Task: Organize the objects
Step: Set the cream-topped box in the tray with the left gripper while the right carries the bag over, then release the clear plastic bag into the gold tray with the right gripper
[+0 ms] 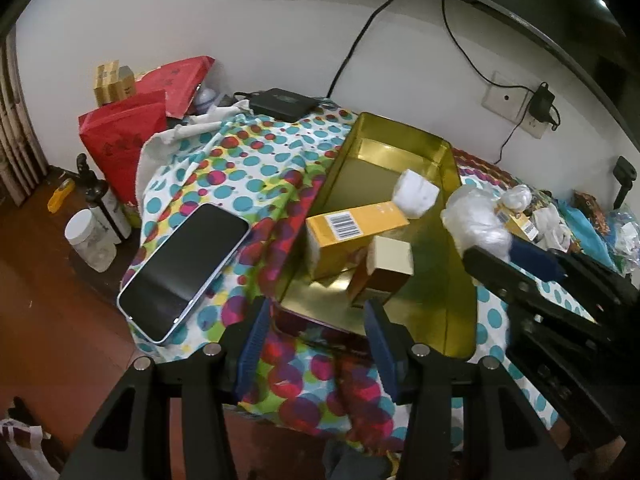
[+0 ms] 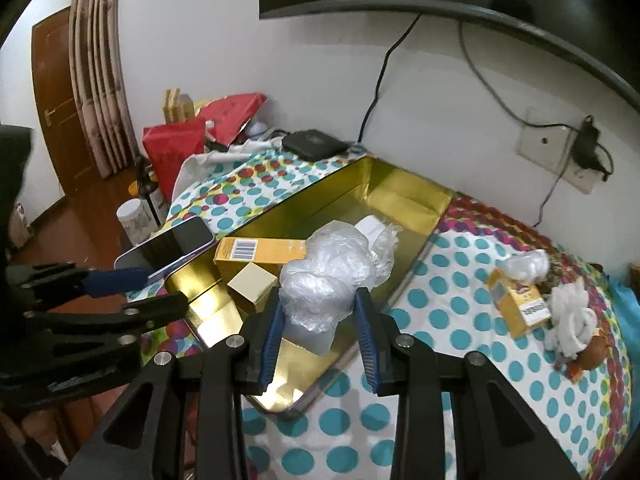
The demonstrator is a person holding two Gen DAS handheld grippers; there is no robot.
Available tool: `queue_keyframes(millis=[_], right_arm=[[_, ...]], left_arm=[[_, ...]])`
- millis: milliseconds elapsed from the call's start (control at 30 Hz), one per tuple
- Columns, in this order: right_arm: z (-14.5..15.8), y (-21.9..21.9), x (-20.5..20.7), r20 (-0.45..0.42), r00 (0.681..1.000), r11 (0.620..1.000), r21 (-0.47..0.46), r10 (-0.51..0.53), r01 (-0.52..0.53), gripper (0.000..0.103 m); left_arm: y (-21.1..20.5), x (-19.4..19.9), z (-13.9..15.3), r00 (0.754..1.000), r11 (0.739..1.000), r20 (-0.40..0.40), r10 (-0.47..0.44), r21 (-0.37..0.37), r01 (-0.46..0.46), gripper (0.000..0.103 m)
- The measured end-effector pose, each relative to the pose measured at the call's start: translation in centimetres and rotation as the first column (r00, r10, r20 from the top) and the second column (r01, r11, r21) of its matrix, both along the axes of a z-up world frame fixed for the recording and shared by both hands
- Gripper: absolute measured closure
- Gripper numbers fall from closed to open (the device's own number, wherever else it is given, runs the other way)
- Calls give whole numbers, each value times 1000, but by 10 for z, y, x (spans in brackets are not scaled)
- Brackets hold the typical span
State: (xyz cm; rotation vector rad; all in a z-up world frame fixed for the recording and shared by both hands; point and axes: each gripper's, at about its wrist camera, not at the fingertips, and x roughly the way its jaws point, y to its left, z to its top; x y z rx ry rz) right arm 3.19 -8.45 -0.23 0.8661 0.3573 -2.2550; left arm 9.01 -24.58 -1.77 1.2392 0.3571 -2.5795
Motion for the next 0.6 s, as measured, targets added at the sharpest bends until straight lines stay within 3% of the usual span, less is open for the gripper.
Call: queue_keyframes(millis=[167, 600], right_arm=[[-13, -16, -11, 48, 999, 999, 36, -15, 13, 71], [-39, -39, -29, 63, 996, 991, 119, -61, 53, 71]], left_arm=[[-11, 5, -3, 1000, 1000, -1, 12, 22, -12, 53], [-24, 7, -11, 1000, 998, 11, 22, 56, -22, 54]])
